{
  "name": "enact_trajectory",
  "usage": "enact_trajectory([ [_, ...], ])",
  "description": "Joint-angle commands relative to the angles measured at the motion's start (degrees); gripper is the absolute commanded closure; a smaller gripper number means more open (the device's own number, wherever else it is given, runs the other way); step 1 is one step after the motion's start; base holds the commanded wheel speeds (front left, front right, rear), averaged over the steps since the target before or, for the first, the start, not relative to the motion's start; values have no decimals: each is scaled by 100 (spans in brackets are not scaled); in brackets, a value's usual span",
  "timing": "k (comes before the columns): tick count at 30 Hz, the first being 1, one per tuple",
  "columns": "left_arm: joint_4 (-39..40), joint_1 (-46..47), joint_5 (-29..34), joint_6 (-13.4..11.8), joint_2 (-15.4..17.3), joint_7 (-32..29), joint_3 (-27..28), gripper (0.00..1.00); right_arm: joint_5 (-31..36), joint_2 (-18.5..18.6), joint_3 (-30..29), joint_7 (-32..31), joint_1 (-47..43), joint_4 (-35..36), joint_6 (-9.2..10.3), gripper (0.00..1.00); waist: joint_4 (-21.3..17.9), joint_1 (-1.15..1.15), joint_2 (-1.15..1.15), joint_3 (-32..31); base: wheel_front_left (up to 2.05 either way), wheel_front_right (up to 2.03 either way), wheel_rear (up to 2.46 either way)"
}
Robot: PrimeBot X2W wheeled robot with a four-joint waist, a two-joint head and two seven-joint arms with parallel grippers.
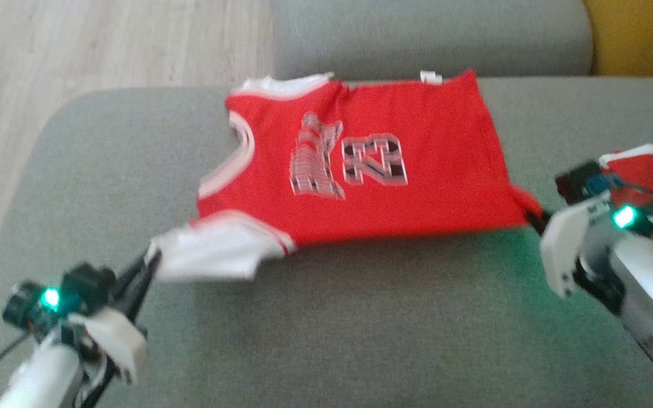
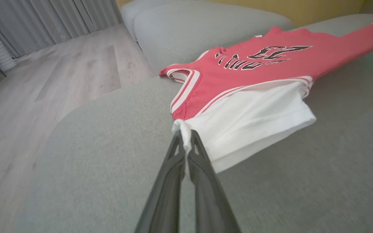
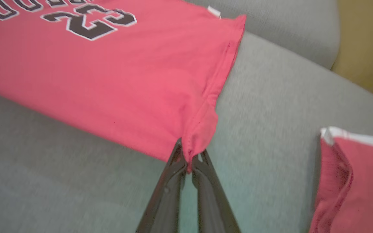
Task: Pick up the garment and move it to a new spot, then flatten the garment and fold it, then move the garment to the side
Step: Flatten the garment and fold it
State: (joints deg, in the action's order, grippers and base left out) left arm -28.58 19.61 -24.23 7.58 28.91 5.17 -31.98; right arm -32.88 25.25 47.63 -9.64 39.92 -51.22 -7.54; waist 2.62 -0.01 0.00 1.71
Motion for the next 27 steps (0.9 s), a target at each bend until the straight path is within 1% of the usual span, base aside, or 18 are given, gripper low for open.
enact_trajectory([
  [1,357,-28,-78,-52,386,-162,207,100,-381,478,195,-234,-125,362,5,100,32,1,0,-276,0,0,0],
  [4,997,-477,-241,-122,561,-583,181,100,-1103,1011,564,-727,-397,1084,5,100,44,1,0,-389,0,0,0],
  [7,1652,-846,-423,-230,716,-961,196,100,-1713,1483,760,-1066,-585,1747,5,100,61,1,0,-416,0,0,0],
  [9,2007,-999,-510,-338,793,-1123,243,100,-1971,1713,782,-1123,-650,2047,5,100,67,1,0,-402,0,0,0],
  [11,2251,-1056,-526,-436,854,-1202,286,100,-2115,1845,763,-1112,-674,2218,5,100,61,1,0,-366,0,0,0],
  [15,2575,-1013,-550,-581,855,-1328,338,100,-2226,1878,690,-1039,-638,2336,5,100,26,1,0,-244,0,0,0],
  [18,2635,-839,-551,-612,844,-1378,381,100,-2197,1834,609,-983,-513,2326,5,100,0,1,0,-80,0,0,0],
  [22,2517,-479,-555,-588,784,-1407,430,100,-2114,1717,512,-925,-308,2251,5,100,-33,1,0,160,0,0,0],
  [27,2185,147,-523,-457,671,-1468,416,100,-1998,1526,433,-895,-3,2093,5,100,-65,1,0,448,0,0,0],
])
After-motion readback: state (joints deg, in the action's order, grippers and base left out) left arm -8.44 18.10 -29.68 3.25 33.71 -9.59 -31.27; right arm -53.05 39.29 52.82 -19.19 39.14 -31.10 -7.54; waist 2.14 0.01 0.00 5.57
